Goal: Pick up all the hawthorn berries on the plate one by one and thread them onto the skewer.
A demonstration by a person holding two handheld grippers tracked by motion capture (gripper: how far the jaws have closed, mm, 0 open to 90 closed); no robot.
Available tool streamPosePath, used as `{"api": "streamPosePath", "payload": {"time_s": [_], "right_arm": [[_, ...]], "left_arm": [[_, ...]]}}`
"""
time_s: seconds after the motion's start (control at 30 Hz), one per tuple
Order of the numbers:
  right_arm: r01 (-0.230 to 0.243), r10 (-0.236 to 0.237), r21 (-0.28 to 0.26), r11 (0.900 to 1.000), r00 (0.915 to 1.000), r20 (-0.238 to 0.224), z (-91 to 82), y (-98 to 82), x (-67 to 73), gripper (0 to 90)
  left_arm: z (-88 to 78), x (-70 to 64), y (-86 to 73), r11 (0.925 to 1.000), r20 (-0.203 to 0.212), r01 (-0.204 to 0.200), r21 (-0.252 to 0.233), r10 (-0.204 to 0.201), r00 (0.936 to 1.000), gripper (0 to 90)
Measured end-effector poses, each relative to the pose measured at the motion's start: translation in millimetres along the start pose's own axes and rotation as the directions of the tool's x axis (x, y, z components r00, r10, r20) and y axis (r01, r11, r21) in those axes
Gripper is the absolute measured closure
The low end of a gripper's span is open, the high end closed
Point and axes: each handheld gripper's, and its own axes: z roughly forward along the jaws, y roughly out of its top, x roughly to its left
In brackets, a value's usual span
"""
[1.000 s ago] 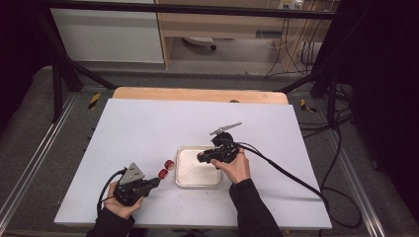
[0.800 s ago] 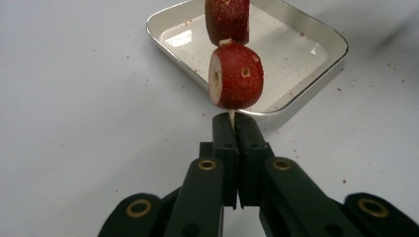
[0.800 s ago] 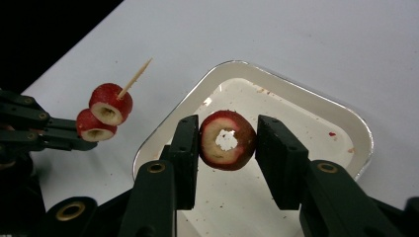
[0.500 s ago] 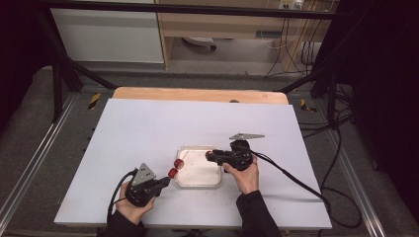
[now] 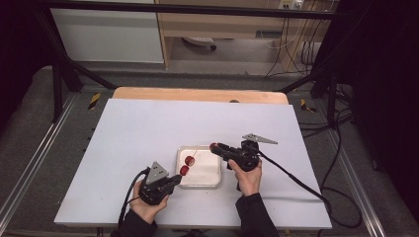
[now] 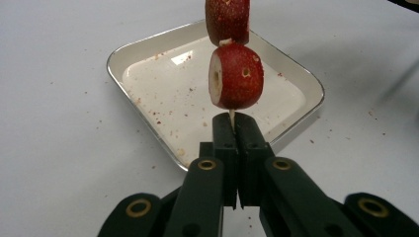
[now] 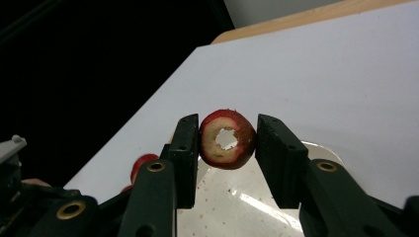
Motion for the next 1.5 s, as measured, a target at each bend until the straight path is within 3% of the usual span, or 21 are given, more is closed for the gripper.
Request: {"api": "streamPosePath", "payload": {"time_s": [0.23, 0.67, 1.23, 1.5], "right_arm": [[-0.043, 0.042, -0.061, 0.997, 0.9989, -0.022, 5.0, 0.5, -1.1, 62.3], [-0.100, 0.094, -0.186, 0.977, 0.9947, -0.042, 9.2, 3.9, -1.7, 62.4], [-0.150, 0.133, -0.273, 0.950, 0.9879, -0.080, 14.1, 1.4, -0.7, 62.4], [-0.161, 0.140, -0.280, 0.946, 0.9857, -0.094, 13.4, 0.7, 0.7, 62.4]], "left_arm": [[5.0, -6.3, 4.0, 0.9999, 0.002, 0.010, -0.014, -0.010, 0.9999, 88.5], [7.5, -12.5, 7.7, 0.9981, 0.016, 0.051, -0.036, -0.050, 0.9986, 88.4], [17.1, -24.3, 16.6, 0.9962, 0.035, 0.068, -0.054, -0.066, 0.9972, 88.4], [17.6, -23.3, 17.4, 0.9946, 0.036, 0.081, -0.066, -0.078, 0.9963, 88.4]]}}
